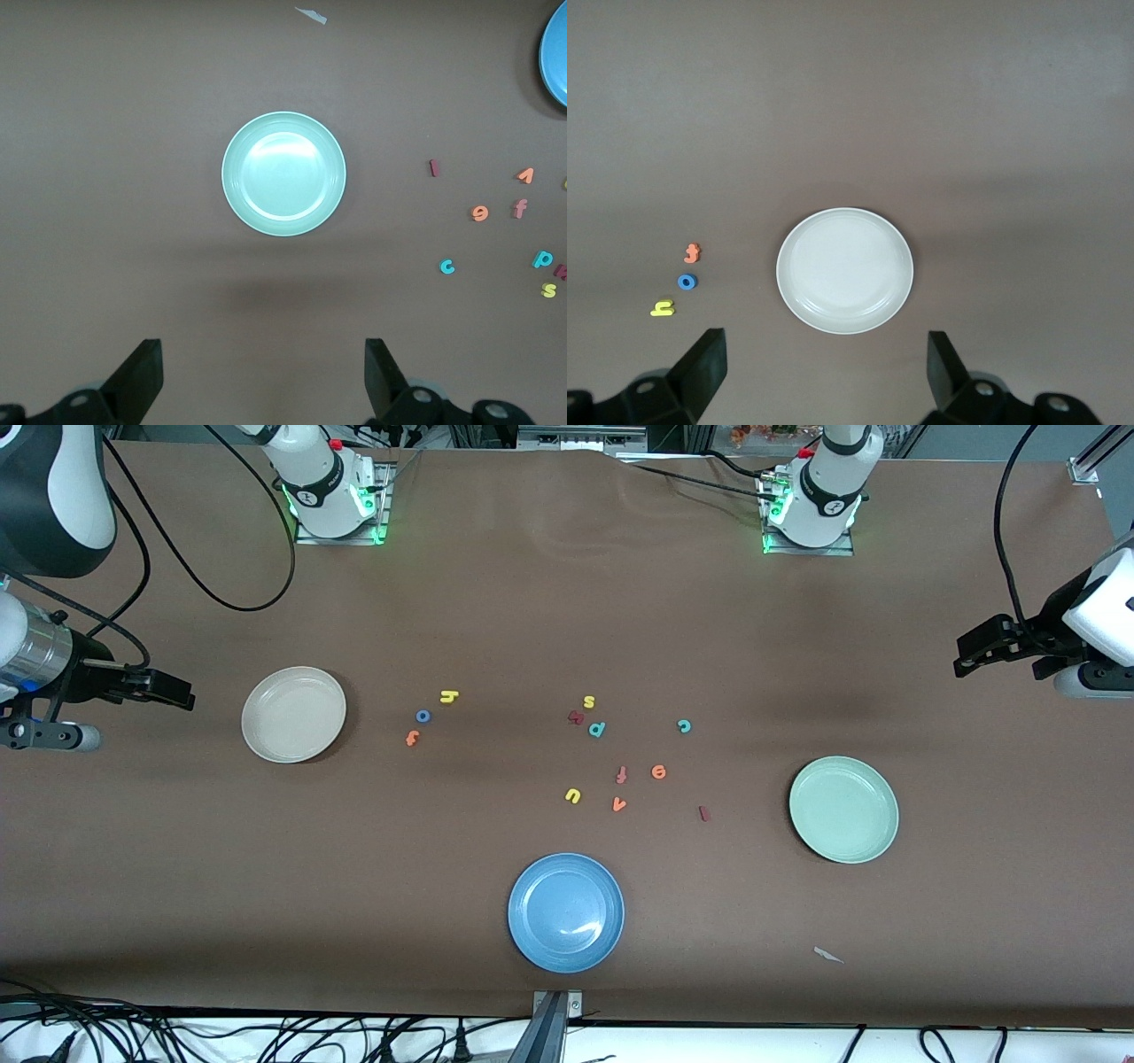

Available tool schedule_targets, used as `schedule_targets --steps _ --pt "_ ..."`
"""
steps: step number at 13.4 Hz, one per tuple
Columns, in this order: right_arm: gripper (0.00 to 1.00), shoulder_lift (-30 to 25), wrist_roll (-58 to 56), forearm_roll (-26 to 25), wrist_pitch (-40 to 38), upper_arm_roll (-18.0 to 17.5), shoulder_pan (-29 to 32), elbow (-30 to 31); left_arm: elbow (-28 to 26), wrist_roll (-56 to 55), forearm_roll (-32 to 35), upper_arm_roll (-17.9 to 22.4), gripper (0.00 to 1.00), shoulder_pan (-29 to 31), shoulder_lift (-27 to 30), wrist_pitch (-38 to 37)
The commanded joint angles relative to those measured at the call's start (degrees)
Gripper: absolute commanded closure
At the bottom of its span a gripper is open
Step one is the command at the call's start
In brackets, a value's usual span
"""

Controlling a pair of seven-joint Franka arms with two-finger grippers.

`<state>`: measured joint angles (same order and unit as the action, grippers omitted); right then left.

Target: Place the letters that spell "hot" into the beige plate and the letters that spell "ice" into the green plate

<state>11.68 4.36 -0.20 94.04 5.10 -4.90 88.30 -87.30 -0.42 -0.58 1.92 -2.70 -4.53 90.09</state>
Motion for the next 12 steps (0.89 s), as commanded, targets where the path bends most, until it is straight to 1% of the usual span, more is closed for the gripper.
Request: schedule_targets --steps 1,8,12 --pt "0.00 -0.96 0.39 0.30 -0.52 -0.10 -0.02 0.56 0.72 1.39 -0.83 -0.16 0.00 0.41 -0.30 -0.44" --pt "0.01 -0.26 0.48 0.11 0.18 -0.18 -0.46 1.35 0.72 1.39 -0.92 -0.16 0.00 0.41 -0.30 -0.44" --pt "0.01 2.03 2.75 0.20 1.76 -0.18 -3.62 2.40 0.72 0.77 -0.92 -0.25 0.00 -0.11 -0.65 -0.18"
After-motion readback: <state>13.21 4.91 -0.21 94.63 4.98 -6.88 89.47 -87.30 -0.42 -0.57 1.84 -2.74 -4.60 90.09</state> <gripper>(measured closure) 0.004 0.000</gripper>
